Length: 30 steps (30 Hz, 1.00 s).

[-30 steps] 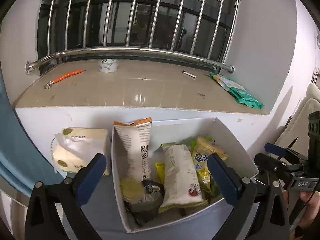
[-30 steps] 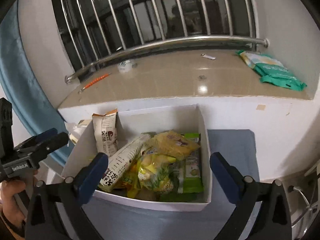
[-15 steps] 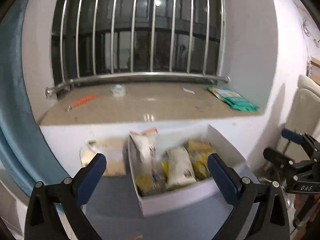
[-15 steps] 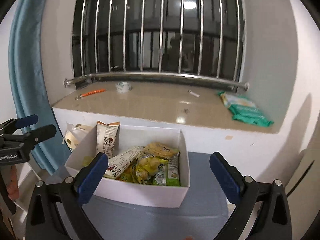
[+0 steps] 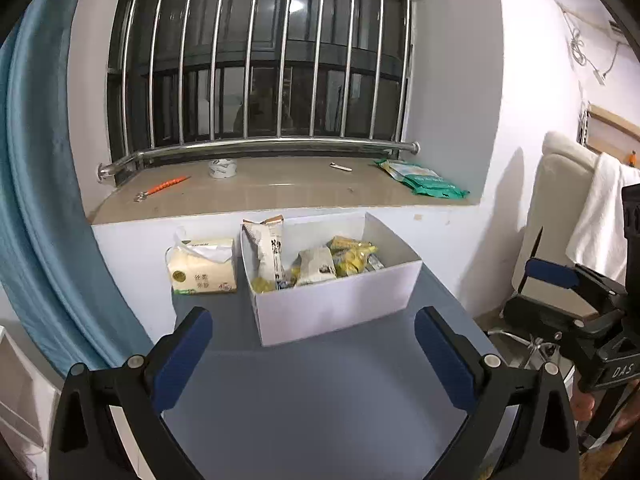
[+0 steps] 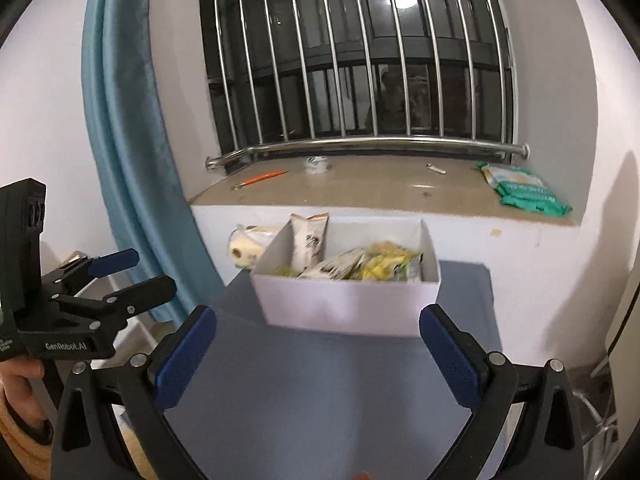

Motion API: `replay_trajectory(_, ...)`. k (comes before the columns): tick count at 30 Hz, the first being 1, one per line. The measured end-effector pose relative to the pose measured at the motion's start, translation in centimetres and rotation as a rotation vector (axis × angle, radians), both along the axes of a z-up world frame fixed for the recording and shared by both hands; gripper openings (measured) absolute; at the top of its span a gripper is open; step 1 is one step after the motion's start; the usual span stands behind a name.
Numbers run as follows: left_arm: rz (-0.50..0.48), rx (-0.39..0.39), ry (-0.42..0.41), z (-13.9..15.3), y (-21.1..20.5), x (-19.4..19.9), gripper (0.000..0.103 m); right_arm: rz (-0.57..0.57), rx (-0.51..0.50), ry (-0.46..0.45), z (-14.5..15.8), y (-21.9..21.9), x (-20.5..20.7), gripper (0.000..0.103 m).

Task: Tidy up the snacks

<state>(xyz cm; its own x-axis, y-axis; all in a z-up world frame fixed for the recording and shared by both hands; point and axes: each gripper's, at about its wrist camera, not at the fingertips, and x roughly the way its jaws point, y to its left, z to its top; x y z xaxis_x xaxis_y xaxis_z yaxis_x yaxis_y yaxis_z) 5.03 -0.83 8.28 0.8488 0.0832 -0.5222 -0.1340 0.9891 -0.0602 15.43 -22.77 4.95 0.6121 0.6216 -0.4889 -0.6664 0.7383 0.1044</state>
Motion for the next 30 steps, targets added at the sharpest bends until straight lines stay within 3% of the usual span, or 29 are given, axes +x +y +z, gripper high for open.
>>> replay_trajectory(6, 0.012, 0.007, -0.017, 0.4, -1.4, -3.4, 0.103, -0.008, 0.028, 0.044, -1.1, -1.6, -3.0, 0.103)
replay_trajectory(9, -0.006, -0.033, -0.007, 0.3, -1.6, -4.1, 0.103, -0.006, 0.049, 0.06, -1.2, -2.4, -3.8, 0.103)
replay_trajectory(30, -0.023, -0.022, -0.003, 0.8, -2.5, -4.4, 0.103, -0.014, 0.054, 0.024, -0.8, -3.0, -5.4, 0.103)
